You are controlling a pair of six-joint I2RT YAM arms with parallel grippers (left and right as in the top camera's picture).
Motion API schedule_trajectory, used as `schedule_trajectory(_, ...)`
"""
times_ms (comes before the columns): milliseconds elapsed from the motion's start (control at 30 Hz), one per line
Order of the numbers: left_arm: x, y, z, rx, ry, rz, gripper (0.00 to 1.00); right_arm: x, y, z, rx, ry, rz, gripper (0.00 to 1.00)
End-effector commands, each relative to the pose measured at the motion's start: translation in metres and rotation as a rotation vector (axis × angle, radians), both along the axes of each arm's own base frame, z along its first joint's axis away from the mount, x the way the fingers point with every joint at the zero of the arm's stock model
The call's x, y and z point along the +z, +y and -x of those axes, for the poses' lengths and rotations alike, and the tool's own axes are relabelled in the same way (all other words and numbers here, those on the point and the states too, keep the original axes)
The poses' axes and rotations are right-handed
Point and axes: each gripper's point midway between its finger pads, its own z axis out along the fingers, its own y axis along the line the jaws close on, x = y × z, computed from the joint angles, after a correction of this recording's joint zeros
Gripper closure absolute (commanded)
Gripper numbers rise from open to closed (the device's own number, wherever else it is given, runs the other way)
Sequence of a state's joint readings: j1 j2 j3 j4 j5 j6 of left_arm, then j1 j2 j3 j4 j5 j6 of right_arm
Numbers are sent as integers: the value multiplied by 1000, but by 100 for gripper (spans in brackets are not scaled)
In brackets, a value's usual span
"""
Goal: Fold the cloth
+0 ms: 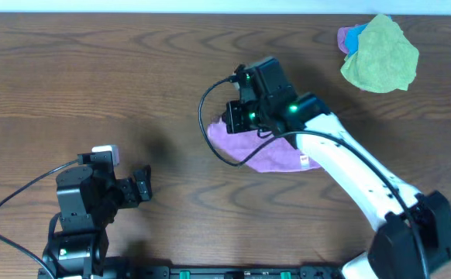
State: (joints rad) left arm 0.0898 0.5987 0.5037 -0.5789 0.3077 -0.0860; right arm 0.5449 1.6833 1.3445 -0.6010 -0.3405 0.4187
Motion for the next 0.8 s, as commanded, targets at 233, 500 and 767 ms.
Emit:
schedule_trajectory(233, 9, 1, -3, 6, -21, 4, 5, 13, 13, -48, -20, -222, -15, 99)
schedule_trajectory(500, 9, 1, -3, 6, -21, 4, 5, -44, 39, -94, -31, -273, -53, 99)
schedule_trajectory(767, 9, 1, -3, 6, -20, 3, 5, -85, 44, -146, -135, -337, 2, 99)
